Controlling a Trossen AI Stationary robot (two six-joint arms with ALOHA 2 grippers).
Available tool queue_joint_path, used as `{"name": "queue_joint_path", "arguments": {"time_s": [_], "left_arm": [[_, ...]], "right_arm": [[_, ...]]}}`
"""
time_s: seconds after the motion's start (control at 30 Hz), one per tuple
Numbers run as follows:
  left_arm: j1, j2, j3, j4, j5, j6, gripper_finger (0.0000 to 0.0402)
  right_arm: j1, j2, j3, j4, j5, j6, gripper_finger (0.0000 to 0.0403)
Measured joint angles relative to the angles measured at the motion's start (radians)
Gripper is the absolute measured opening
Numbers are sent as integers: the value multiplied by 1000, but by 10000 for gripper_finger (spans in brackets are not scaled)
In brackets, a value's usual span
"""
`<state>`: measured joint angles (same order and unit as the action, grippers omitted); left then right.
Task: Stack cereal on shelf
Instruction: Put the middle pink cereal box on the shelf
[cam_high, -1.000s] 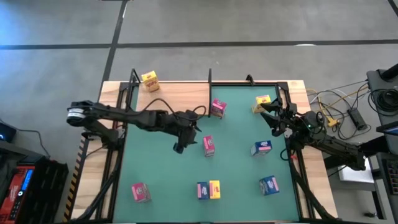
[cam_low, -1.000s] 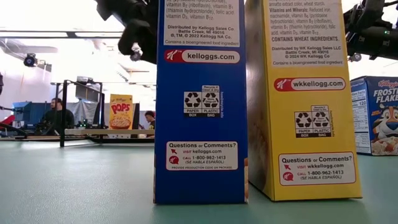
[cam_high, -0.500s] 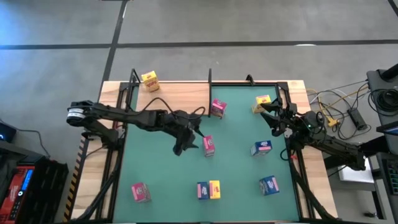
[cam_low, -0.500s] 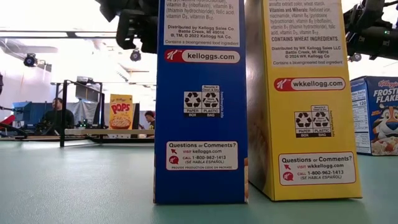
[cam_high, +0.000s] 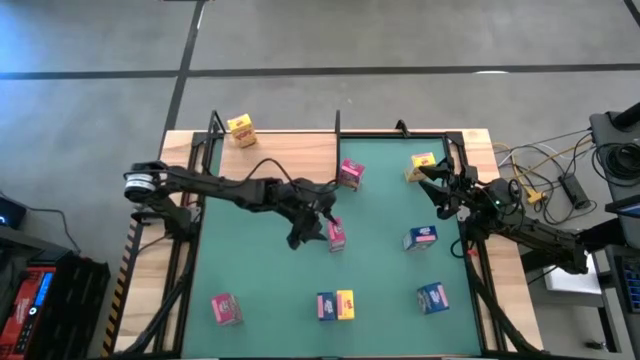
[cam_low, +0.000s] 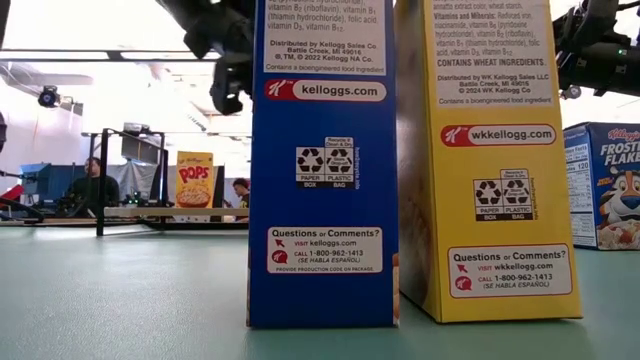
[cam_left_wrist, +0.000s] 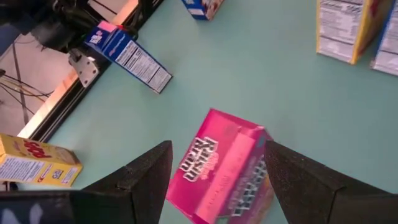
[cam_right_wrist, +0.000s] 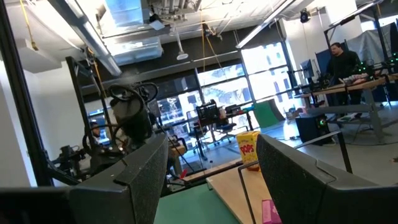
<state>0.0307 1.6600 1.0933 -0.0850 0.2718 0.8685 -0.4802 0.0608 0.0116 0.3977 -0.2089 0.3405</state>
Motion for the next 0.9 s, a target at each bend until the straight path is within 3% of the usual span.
{"name": "queue_joint_path", "arguments": {"time_s": [0.5,0.9], "left_arm": [[23,154,304,-409,40,135,237],[52,215,371,-451,80,209,237]], "right_arm": [[0,0,0,-1,0,0,235],[0,0,0,0,0,0,235]]}}
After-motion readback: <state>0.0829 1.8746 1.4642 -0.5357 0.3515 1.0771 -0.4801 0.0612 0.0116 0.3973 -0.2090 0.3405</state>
